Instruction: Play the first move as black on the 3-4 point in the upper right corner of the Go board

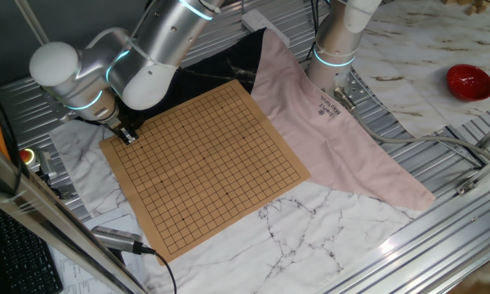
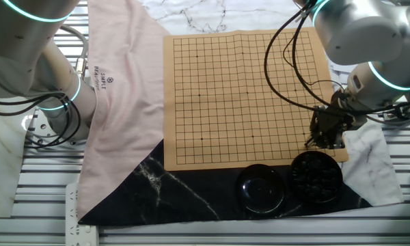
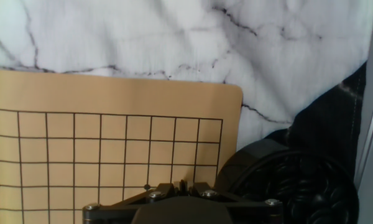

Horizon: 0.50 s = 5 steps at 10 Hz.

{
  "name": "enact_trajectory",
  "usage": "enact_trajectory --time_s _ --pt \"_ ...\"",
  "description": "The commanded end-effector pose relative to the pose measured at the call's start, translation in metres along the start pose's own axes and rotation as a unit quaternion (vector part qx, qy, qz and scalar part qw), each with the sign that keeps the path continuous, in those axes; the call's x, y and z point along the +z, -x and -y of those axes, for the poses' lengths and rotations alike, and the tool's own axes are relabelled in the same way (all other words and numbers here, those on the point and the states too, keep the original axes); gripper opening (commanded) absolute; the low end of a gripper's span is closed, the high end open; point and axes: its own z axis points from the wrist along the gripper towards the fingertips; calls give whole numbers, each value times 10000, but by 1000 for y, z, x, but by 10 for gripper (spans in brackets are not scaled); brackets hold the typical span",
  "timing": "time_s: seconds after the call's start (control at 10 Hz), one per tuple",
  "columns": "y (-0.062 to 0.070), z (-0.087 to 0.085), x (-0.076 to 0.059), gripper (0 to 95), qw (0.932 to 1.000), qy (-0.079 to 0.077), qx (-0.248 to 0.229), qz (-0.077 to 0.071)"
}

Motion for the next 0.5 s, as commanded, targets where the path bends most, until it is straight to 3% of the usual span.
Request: enact_trajectory --time_s 0.1,0.5 --pt "1 0 0 0 10000 5 25 -53" --pt "0 0 0 0 9999 13 42 -93"
